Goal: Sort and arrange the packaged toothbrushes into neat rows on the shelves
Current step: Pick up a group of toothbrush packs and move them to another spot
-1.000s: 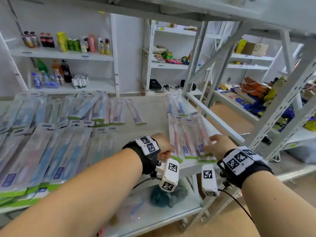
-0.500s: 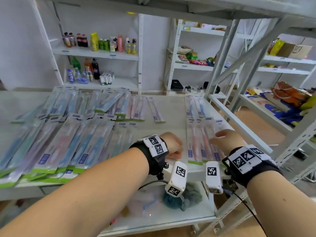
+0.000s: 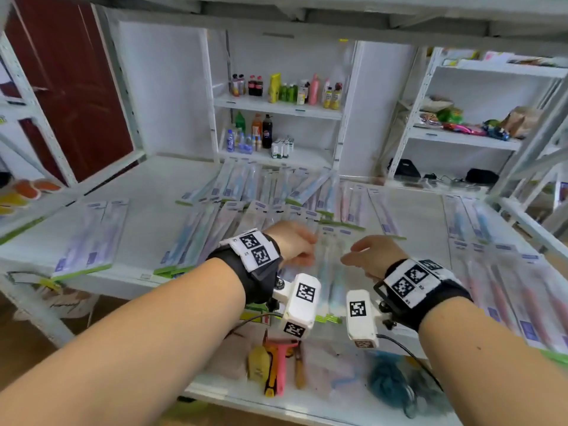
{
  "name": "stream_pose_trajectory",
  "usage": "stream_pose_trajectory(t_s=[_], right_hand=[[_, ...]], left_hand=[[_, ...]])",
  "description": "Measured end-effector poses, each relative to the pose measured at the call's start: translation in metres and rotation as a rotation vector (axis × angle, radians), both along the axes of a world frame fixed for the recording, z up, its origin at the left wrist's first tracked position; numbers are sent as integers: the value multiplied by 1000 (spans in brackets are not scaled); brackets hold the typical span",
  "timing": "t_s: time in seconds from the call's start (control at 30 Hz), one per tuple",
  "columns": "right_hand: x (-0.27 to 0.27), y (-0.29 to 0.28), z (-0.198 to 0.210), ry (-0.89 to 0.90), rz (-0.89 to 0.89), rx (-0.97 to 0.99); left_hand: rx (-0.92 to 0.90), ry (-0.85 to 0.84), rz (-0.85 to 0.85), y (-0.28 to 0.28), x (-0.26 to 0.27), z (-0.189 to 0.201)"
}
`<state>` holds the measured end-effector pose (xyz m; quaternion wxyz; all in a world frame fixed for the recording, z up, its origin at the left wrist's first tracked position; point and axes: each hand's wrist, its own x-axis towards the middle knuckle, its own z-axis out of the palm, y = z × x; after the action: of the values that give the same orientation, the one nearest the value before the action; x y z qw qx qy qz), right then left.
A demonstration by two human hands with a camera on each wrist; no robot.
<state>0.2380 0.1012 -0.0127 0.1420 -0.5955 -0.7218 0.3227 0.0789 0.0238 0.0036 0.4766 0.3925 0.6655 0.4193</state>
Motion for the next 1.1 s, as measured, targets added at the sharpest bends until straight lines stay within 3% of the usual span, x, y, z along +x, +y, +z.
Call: stream_pose_trajectory(t_s=[0.17,0.37,0.6,0.67,0.77,0.9,1.1], right_hand=[[-22,-9,-13,-251,70,-2],[-6,-4,-15,-347,18,-42],[48,11,-21,-446,-138,-23],[63,15,-27,-476,-171,-31],[74,15,-33,-471,-175,-56],[85,20,-44,-490,-140,-85],[100,12,-45,-497,-138,-72]], left_hand=[[-14,-66,36,-9,-28,-1],[-44,-69,-50,-6,-15,-4],[-72,605,-428,9,20,-7],[-81,716,-498,11,34,-9],[-80,779,-522,15,52,-17],[-90,732,-467,24,66,-30],[-147,865,-516,29,85,-32]])
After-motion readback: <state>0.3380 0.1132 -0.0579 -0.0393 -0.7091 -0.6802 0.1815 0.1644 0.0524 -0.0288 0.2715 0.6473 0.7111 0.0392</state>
